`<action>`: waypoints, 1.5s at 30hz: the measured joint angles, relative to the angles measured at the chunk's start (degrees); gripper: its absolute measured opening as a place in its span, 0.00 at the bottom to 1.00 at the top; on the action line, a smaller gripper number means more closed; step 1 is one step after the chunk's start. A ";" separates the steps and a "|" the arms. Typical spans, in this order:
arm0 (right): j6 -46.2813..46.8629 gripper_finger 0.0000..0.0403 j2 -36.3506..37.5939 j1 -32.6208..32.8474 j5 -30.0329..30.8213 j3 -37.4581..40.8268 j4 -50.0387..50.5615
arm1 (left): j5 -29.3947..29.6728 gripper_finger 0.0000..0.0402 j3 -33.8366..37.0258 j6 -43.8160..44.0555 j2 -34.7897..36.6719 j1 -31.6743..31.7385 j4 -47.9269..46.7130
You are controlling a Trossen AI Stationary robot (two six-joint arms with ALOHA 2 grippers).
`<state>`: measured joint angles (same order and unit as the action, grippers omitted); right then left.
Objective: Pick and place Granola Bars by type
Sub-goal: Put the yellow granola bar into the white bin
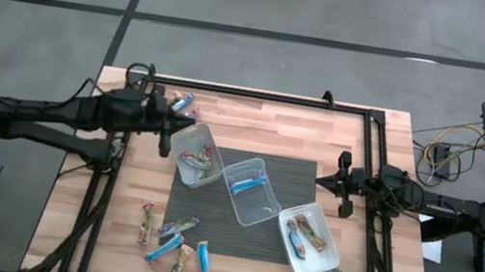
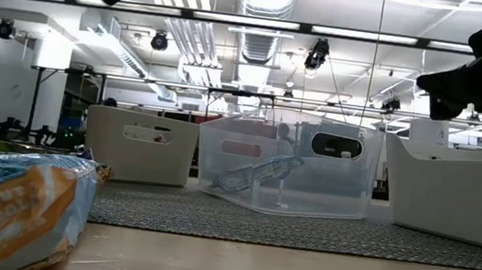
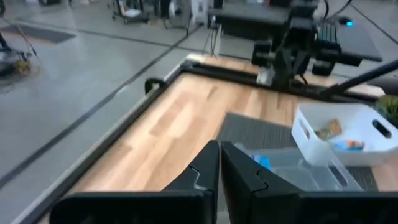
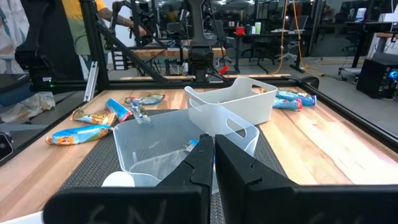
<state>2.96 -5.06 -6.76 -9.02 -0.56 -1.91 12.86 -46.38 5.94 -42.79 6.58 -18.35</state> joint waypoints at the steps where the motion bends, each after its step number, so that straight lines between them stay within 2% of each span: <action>1: 0.00 0.02 0.00 0.00 0.00 0.00 0.00 | -0.07 0.00 -1.15 -0.38 -0.67 0.48 0.08; 11: 0.00 0.02 -0.02 0.00 0.00 0.00 0.00 | 0.07 0.00 -10.99 -4.35 -5.65 4.73 -6.27; 25: 0.00 0.02 -0.02 0.00 0.00 0.00 -0.01 | 1.90 0.00 -25.73 -8.41 -12.38 17.47 -25.94; 33: 0.00 0.02 -0.02 0.00 -0.02 0.00 -0.02 | 1.92 0.00 -32.03 -7.14 -16.89 24.37 -34.07; 35: 0.00 0.02 -0.02 -0.02 0.00 0.00 -0.01 | 1.96 0.00 -33.02 -4.29 -17.95 25.93 -35.34; 38: 0.00 0.02 -0.02 0.00 0.00 0.00 0.00 | 2.21 0.00 -33.21 1.14 -18.80 28.08 -35.43; 45: 0.00 0.02 -0.01 0.00 0.00 0.00 0.00 | 0.05 0.03 -33.15 5.13 -19.89 29.83 -37.54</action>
<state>2.96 -5.07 -6.76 -9.02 -0.56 -1.92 12.92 -79.53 11.07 -62.68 36.41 -55.89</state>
